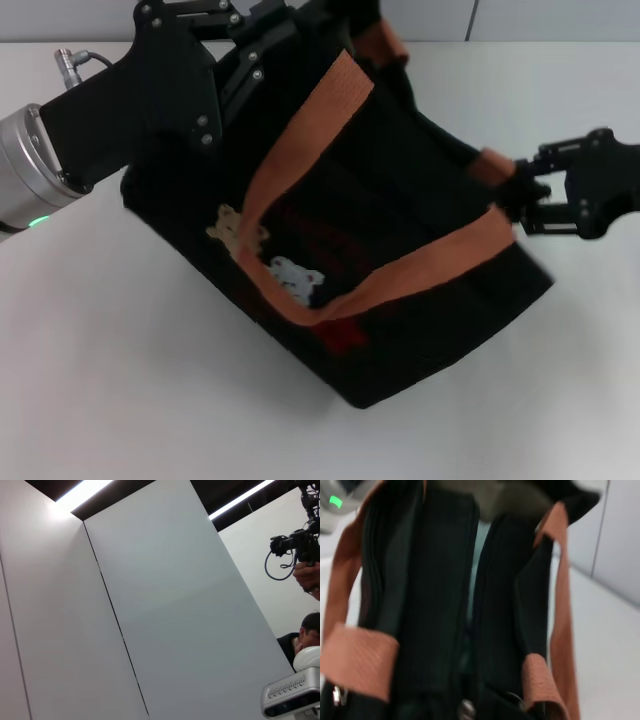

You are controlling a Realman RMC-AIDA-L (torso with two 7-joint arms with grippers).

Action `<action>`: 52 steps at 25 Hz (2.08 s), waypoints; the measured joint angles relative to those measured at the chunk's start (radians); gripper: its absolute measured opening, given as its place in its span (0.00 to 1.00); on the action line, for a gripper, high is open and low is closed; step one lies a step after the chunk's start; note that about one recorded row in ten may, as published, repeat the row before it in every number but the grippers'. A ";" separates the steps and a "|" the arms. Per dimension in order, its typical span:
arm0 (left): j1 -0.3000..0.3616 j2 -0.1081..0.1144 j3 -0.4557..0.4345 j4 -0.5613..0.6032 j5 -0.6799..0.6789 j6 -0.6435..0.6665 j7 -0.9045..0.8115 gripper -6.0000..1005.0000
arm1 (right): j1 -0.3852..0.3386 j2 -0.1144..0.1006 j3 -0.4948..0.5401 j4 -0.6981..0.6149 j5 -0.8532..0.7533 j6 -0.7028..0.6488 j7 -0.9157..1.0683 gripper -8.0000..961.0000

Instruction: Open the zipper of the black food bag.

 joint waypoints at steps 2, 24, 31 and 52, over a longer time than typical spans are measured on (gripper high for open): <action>0.002 0.000 0.000 -0.014 0.002 -0.005 0.001 0.11 | -0.006 0.002 0.000 0.010 0.047 0.037 -0.016 0.70; 0.129 -0.003 0.043 -0.265 0.001 -0.143 0.122 0.14 | 0.023 -0.002 0.012 0.117 0.352 0.274 0.018 0.06; 0.178 0.004 -0.045 -0.241 -0.001 -0.022 0.115 0.28 | -0.045 -0.002 0.013 0.125 0.514 0.244 -0.031 0.19; 0.218 0.014 0.294 0.100 0.205 0.068 -0.264 0.84 | -0.199 -0.030 0.008 0.382 0.369 -0.366 -0.434 0.73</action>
